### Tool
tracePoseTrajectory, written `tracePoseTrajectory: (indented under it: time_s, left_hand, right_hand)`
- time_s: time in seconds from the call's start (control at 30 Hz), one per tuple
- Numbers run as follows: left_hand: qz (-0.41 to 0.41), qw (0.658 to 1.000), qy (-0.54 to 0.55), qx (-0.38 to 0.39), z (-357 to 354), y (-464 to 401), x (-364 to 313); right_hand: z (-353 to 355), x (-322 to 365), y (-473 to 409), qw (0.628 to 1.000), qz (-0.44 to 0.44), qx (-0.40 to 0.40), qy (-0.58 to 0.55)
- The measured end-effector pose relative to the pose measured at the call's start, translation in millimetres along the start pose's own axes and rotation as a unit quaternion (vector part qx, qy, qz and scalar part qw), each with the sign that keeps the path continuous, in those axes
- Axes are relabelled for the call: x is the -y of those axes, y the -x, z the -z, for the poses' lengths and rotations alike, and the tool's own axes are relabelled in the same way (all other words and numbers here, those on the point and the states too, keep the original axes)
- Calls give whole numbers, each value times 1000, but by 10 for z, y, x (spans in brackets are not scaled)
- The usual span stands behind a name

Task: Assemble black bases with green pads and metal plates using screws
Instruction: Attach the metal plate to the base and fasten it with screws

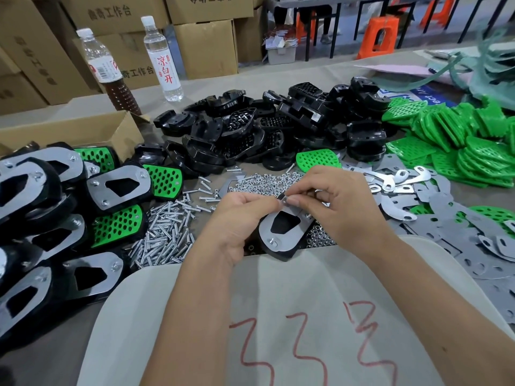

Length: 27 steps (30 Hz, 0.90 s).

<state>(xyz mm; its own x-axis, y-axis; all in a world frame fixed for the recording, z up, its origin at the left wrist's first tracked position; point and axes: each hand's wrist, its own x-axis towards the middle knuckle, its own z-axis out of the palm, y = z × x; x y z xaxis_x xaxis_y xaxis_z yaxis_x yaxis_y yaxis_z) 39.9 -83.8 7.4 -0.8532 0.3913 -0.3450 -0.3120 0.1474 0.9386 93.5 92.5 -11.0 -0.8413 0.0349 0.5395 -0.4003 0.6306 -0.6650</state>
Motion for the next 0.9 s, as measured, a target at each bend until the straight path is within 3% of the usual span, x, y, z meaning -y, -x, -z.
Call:
tracePoseTrajectory:
  time_s: [0.3, 0.57, 0.9]
  left_hand:
    - [-2, 999, -30, 23, 53, -8, 13]
    - [-20, 998, -47, 29, 50, -23, 27]
    - [-6, 999, -23, 31, 50, -38, 36]
  right_hand:
    - [57, 8, -4, 999, -3, 41, -30]
    - [69, 53, -14, 997, 51, 27, 43]
    - [53, 10, 5, 999, 31, 4, -19]
